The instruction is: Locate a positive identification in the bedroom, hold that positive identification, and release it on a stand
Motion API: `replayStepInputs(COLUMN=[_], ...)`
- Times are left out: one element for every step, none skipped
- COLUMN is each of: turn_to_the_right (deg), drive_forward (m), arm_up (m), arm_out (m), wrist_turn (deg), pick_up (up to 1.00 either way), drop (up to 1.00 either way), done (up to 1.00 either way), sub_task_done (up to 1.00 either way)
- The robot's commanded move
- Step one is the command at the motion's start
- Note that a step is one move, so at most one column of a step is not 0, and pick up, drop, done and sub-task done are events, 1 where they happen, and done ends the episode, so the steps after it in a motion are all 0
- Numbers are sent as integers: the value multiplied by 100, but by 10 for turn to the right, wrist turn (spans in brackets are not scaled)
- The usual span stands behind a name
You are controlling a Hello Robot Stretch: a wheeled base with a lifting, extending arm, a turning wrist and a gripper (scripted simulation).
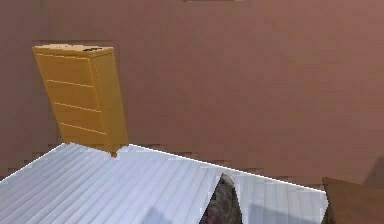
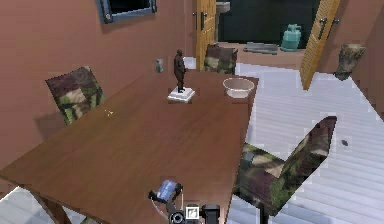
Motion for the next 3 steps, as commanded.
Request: replayStepInputs(turn_to_the_right=[0, 0, 0], drive_forward=[0, 0, 0], arm_up=[10, 24, 0], arm_out=[0, 0, 0], wrist_turn=[0, 0, -450], pick_up=[0, 0, 0], drop=[0, 0, 0], done=[0, 0, 0], sub_task_done=[0, 0, 0])
